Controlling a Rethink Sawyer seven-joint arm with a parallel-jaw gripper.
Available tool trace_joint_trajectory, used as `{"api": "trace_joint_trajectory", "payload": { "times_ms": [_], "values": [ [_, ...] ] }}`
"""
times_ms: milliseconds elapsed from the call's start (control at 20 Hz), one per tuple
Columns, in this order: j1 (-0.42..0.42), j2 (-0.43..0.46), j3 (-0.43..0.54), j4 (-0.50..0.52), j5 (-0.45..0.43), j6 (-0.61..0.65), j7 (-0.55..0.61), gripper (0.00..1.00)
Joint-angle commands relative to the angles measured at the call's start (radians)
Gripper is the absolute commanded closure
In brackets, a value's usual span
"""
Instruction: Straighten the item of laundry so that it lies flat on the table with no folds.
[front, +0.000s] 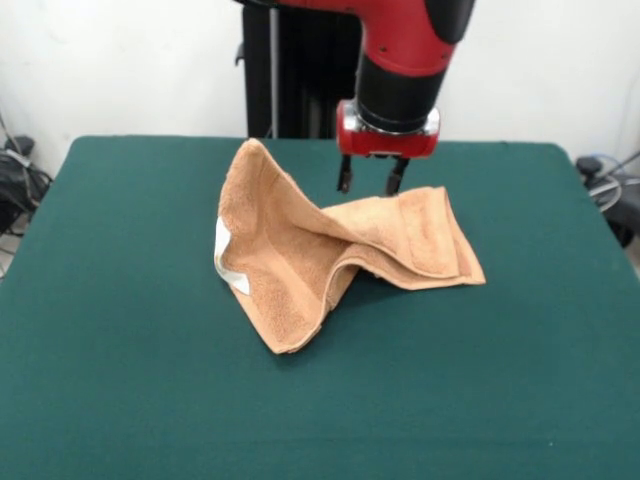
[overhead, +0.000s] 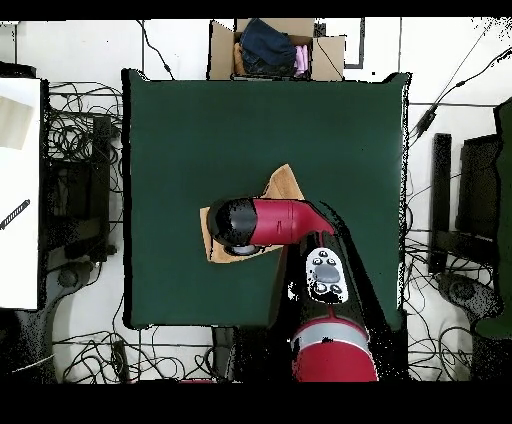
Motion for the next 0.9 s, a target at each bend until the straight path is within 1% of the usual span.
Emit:
{"api": "trace_joint_trajectory", "payload": {
  "times_ms": [50,200,400,550,700,900],
  "values": [
    [-0.007,-0.041,0.117,-0.008,-0.042,0.125,-0.091,0.00],
    [-0.013,-0.052,0.120,-0.015,-0.045,0.147,-0.101,0.00],
    [-0.038,-0.056,0.141,-0.019,-0.052,0.169,-0.145,0.00],
    [-0.087,-0.033,0.195,-0.025,-0.076,0.168,-0.242,0.00],
    [-0.138,-0.016,0.240,-0.006,-0.096,0.150,-0.294,0.00],
    [-0.184,0.000,0.293,-0.031,-0.131,0.178,-0.358,0.00]
  ]
}}
